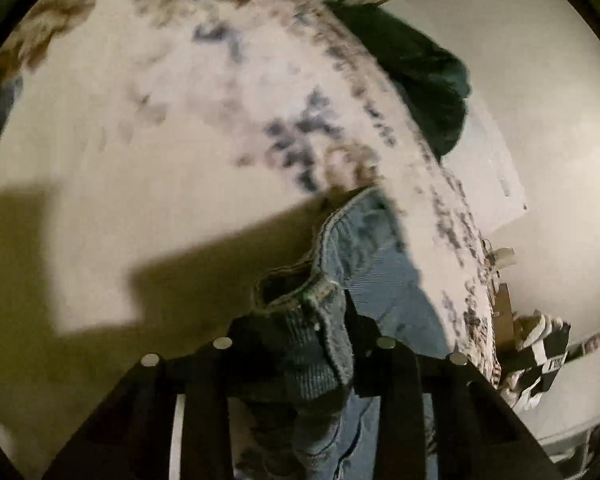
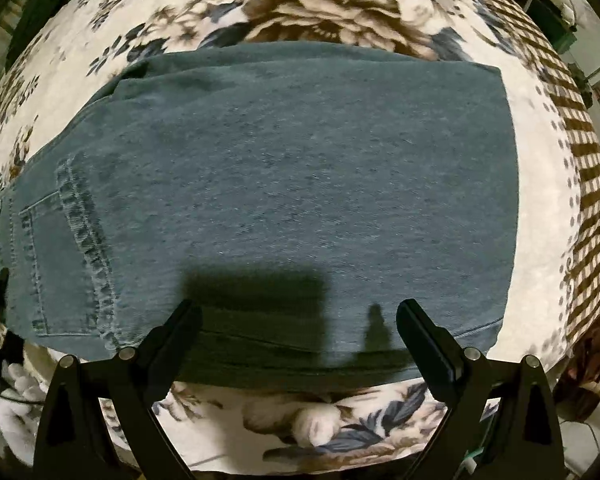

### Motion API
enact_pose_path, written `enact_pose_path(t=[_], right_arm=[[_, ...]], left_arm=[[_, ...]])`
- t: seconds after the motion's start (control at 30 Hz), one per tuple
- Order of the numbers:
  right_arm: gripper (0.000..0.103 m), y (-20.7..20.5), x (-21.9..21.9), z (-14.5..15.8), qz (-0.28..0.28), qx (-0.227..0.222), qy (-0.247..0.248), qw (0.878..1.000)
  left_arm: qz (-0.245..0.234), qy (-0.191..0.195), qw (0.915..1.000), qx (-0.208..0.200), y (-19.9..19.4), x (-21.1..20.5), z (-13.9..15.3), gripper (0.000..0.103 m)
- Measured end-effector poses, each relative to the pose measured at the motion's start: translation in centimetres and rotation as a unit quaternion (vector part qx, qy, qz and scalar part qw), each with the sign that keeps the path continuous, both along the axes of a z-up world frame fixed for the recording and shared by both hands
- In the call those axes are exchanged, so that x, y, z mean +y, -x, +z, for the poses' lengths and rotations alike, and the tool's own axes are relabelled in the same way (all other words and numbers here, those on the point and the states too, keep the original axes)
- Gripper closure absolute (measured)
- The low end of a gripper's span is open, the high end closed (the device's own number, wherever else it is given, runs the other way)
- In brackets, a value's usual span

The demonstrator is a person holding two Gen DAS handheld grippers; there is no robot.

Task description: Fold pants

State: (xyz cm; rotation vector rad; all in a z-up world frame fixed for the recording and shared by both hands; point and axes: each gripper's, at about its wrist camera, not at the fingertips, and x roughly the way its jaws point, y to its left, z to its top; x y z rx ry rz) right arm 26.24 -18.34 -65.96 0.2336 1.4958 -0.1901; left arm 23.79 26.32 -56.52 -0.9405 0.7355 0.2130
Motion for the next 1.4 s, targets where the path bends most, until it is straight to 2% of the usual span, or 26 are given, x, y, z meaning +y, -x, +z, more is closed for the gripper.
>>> enact_pose_path(t=[0.13, 0.3, 0.43, 0.47, 0.57, 0.77, 0.87, 0.97, 1.07, 1.13, 1.17, 1.23, 1.27, 1.3, 1.33, 1.4], right_arm=[[0.004, 0.6, -0.9, 0.1, -0.003, -0.005, -0.001, 1.000], [0.004, 1.6, -3.4, 0.6, -0.024, -0.021, -0.009, 0.999], [0.004, 2.8, -6.8, 1.4, -0.053, -0.030, -0.020, 0.998], [0.004, 3.1, -7.6, 1.6, -0.057, -0.032, -0.021, 0.998], [0.004, 4.5, -11.7, 2.7, -0.076, -0.042, -0.017, 0.996], [0.004, 7.9, -23.0, 3.4, -0.131, -0.037, 0.002, 0.991], [0.004, 10.4, -28.5, 3.5, -0.158, -0.033, 0.017, 0.987], [0.004, 12.5, -33.2, 3.3, -0.173, -0.032, 0.033, 0.984], [0.004, 13.9, -36.5, 3.0, -0.189, -0.029, 0.038, 0.981], [0.004, 14.7, -37.4, 2.8, -0.198, -0.026, 0.032, 0.979], [0.004, 15.2, -38.0, 2.6, -0.202, -0.028, 0.021, 0.979], [0.004, 15.5, -38.4, 2.5, -0.206, -0.037, 0.000, 0.978], [0.004, 15.6, -38.7, 2.5, -0.204, -0.045, -0.015, 0.978], [0.004, 15.7, -38.7, 2.4, -0.203, -0.052, -0.027, 0.977], [0.004, 15.6, -38.7, 2.5, -0.202, -0.059, -0.042, 0.977], [0.004, 15.1, -38.3, 2.7, -0.198, -0.082, -0.090, 0.973]], left_arm=[[-0.038, -0.043, 0.9971, -0.049, 0.6, -2.1, 4.4, 0.077], [-0.101, -0.090, 0.9848, -0.110, 1.6, -6.8, 11.1, 0.078], [-0.168, -0.113, 0.9663, -0.159, 2.6, -12.4, 16.2, 0.078], [-0.195, -0.117, 0.9585, -0.171, 2.8, -14.7, 17.5, 0.078], [-0.256, -0.111, 0.9419, -0.188, 3.1, -20.6, 18.7, 0.078], [-0.371, -0.075, 0.9118, -0.159, 2.5, -34.7, 15.8, 0.078], [-0.428, -0.080, 0.8901, -0.135, 2.4, -41.1, 13.4, 0.079], [-0.469, -0.094, 0.8730, -0.097, 2.6, -46.2, 10.8, 0.079], [-0.490, -0.114, 0.8624, -0.058, 2.8, -49.2, 8.6, 0.078], [-0.495, -0.133, 0.8584, -0.011, 2.4, -50.5, 7.3, 0.075], [-0.497, -0.135, 0.8571, 0.012, 2.1, -50.9, 7.1, 0.068], [-0.509, -0.124, 0.8515, 0.030, 2.8, -51.7, 6.7, 0.063], [-0.511, -0.123, 0.8505, 0.029, 3.0, -52.0, 7.1, 0.053], [-0.515, -0.128, 0.8475, 0.023, 3.4, -52.2, 7.6, 0.030], [-0.522, -0.130, 0.8427, 0.018, 3.7, -52.3, 8.1, 0.021], [-0.523, -0.139, 0.8411, 0.014, 4.0, -51.8, 8.8, 0.018]])
